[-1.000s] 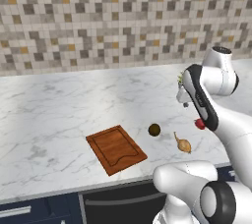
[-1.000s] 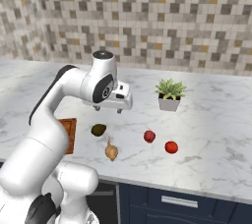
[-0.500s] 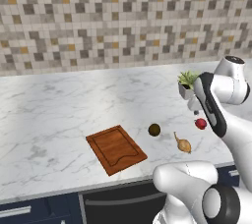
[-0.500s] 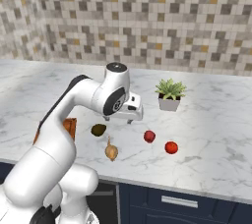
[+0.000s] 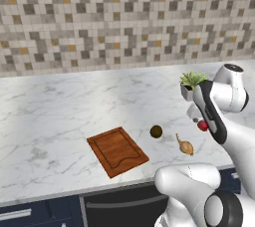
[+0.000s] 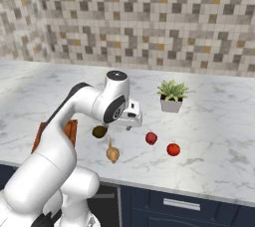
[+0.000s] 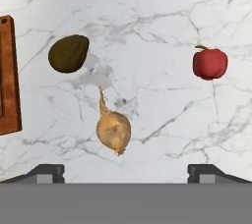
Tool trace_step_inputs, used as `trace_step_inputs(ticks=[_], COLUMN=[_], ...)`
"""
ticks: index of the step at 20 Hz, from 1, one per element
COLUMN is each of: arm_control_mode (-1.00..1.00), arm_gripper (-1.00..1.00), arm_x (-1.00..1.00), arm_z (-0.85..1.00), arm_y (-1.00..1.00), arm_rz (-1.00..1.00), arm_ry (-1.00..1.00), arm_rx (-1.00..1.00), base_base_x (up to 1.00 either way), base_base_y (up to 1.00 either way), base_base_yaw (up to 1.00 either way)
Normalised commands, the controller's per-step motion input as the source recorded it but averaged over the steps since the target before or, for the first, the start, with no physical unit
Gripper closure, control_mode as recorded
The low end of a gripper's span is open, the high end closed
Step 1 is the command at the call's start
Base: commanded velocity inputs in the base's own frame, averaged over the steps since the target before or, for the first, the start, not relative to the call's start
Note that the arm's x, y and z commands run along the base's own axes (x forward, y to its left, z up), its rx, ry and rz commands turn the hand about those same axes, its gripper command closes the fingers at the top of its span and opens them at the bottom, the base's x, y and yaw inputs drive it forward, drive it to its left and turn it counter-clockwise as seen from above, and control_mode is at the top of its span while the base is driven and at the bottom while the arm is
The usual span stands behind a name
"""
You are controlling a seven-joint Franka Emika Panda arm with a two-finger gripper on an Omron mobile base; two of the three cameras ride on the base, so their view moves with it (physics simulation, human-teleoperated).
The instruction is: Place the avocado, onion, tomato, and bell pepper on the cutting board.
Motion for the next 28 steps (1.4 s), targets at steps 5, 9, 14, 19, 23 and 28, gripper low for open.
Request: trace_step_inputs(ticks=[5,9,14,19,23,28], arm_control_mode=[-1.0,-1.0,-1.0,-1.0,-1.0,-1.0], arm_gripper=[-1.0,-1.0,-1.0,-1.0,-1.0,-1.0], arm_x=[0.0,0.0,0.0,0.03,0.1,0.19], arm_z=[-0.37,-0.41,-0.33,-0.24,-0.25,-0.31], arm_y=[0.1,0.06,0.13,0.14,0.02,0.0], arm_rz=[0.01,0.0,0.0,0.0,0.0,0.0], arm_ry=[0.04,0.07,0.06,0.04,0.0,0.0], arm_rx=[0.0,0.0,0.0,0.0,0.0,0.0], base_base_x=[0.0,0.0,0.0,0.0,0.0,0.0], base_base_y=[0.0,0.0,0.0,0.0,0.0,0.0], base_base_yaw=[0.0,0.0,0.0,0.0,0.0,0.0])
